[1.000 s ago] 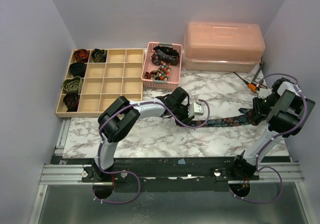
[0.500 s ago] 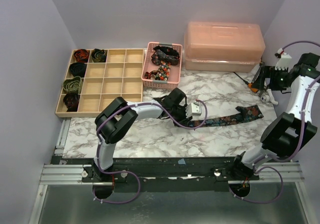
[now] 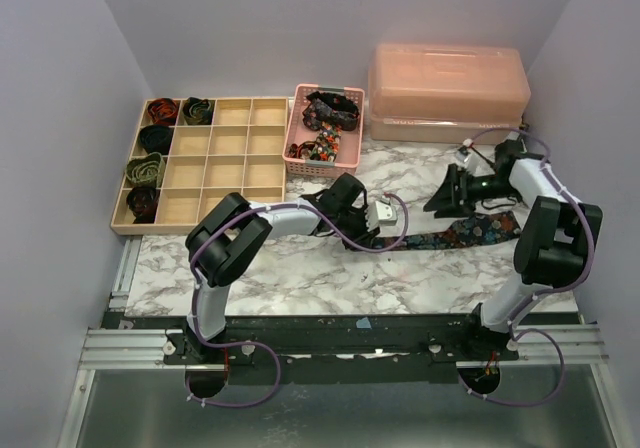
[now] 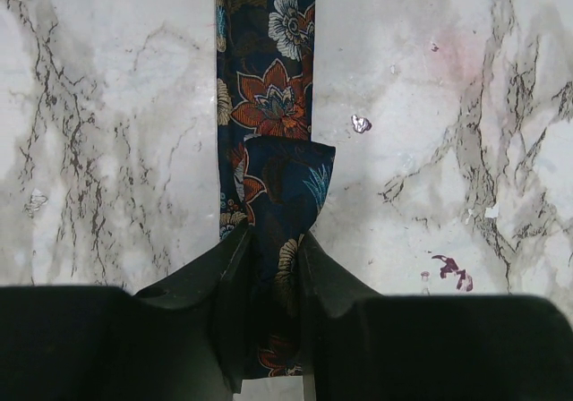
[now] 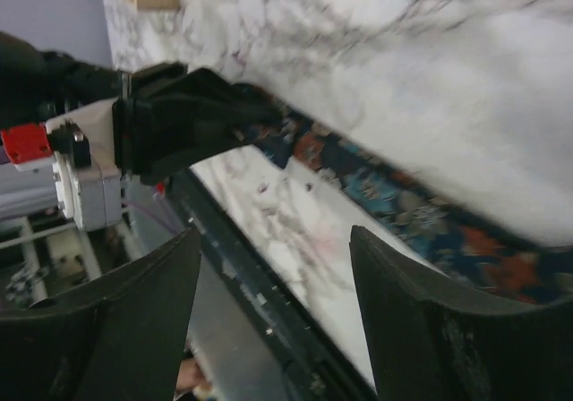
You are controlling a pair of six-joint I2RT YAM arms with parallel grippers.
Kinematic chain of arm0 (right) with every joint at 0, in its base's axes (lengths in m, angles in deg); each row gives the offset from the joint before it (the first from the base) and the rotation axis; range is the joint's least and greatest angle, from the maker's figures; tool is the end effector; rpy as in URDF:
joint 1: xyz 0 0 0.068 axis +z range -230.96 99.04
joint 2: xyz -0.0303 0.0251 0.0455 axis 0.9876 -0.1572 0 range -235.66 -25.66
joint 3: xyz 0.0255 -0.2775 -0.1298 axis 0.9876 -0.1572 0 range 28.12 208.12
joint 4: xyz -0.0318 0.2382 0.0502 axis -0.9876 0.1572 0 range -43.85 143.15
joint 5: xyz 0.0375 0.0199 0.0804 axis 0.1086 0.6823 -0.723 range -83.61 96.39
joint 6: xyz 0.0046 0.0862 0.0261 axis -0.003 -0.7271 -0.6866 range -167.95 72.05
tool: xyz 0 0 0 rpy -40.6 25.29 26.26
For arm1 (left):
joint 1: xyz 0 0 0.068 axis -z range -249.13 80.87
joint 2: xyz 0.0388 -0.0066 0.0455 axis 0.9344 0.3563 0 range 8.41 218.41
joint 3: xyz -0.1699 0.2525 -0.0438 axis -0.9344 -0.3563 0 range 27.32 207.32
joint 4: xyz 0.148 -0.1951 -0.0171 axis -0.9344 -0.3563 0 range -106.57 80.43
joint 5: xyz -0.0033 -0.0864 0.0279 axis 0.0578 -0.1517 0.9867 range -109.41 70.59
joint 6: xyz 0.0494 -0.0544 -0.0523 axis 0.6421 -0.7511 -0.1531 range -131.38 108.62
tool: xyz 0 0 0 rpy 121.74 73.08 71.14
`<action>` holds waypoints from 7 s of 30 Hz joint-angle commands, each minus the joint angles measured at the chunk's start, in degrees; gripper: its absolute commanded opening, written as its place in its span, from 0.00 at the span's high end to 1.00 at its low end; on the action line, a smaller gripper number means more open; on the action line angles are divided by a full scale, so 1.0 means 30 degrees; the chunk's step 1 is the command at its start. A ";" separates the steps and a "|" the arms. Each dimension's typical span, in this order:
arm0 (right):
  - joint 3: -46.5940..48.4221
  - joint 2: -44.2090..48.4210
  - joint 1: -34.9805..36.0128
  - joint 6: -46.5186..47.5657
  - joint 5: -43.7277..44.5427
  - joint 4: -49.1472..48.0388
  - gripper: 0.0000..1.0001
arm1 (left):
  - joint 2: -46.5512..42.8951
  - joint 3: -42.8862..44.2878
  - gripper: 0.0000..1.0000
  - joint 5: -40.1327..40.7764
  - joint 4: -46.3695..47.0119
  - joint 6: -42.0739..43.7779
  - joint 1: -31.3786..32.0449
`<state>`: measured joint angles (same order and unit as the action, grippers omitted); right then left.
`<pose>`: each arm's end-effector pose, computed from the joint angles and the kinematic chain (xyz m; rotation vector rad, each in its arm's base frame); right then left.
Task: Roll the ties
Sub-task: Roll the tie at the center of the board.
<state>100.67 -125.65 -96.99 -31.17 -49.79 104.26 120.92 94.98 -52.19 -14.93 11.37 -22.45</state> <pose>0.3175 -0.0215 0.2384 -0.0684 2.5101 1.2580 0.2628 -0.3422 0.1632 1.6017 1.8565 -0.8845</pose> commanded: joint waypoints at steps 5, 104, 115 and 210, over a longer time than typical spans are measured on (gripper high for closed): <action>-0.3637 0.0490 0.3289 -0.1977 0.1564 -0.3710 0.49 | 0.0817 -0.0795 0.76 0.1641 -0.2588 -0.0060 -0.0336; -0.2835 -0.6904 0.9398 -0.6059 0.6042 -0.7767 0.99 | -0.3503 -0.1642 0.57 -0.5504 0.0691 -0.9489 -0.3183; -0.2506 -0.6957 0.9415 -0.6047 0.6041 -0.7564 0.99 | 0.0334 0.0048 0.81 -0.3436 -0.0709 -0.9946 -0.2109; -0.0771 -0.6408 1.0200 -0.1513 0.4468 -0.3501 0.99 | -0.4263 -0.6679 0.07 0.1296 0.7306 0.2167 -0.0097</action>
<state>98.33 -145.01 -66.87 -39.45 -43.98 94.16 105.92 72.22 -49.63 5.02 14.25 -23.48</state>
